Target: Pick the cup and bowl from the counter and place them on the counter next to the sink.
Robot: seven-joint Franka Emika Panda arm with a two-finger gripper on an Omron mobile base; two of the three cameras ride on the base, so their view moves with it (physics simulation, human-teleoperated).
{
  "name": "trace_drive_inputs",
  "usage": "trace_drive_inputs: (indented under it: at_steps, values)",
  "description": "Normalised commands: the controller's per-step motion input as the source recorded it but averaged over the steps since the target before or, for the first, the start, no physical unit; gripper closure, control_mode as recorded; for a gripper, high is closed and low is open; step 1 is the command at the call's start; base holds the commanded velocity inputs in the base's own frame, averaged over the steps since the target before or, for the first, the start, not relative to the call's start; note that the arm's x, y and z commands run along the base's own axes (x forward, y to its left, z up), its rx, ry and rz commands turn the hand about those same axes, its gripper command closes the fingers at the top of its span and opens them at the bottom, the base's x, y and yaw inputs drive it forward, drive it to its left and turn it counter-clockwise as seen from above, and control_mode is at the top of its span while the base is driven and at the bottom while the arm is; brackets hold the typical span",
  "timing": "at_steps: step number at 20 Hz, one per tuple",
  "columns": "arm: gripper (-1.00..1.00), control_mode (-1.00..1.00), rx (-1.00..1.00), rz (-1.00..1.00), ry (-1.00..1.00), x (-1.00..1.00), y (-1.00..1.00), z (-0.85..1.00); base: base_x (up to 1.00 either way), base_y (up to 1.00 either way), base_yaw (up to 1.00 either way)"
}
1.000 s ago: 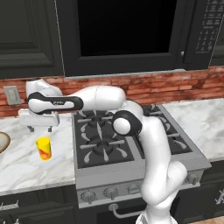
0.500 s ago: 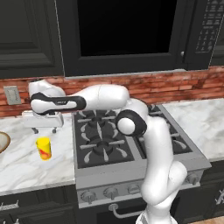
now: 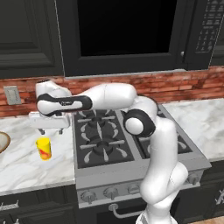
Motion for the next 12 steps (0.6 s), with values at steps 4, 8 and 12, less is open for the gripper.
trace_drive_inputs:
  at_steps: [4, 8, 12]
  values:
    - [-1.0, -1.0, 0.0, 0.0, 0.0, 0.18, 0.0, -0.24, 0.0, 0.0, 0.0]
    - [-1.0, -1.0, 0.0, 0.0, 0.0, 0.39, 0.0, -0.2, 0.0, 0.0, 0.0]
    - [-1.0, -1.0, 0.0, 0.0, 0.0, 0.33, 0.0, -0.05, 0.0, 0.0, 0.0]
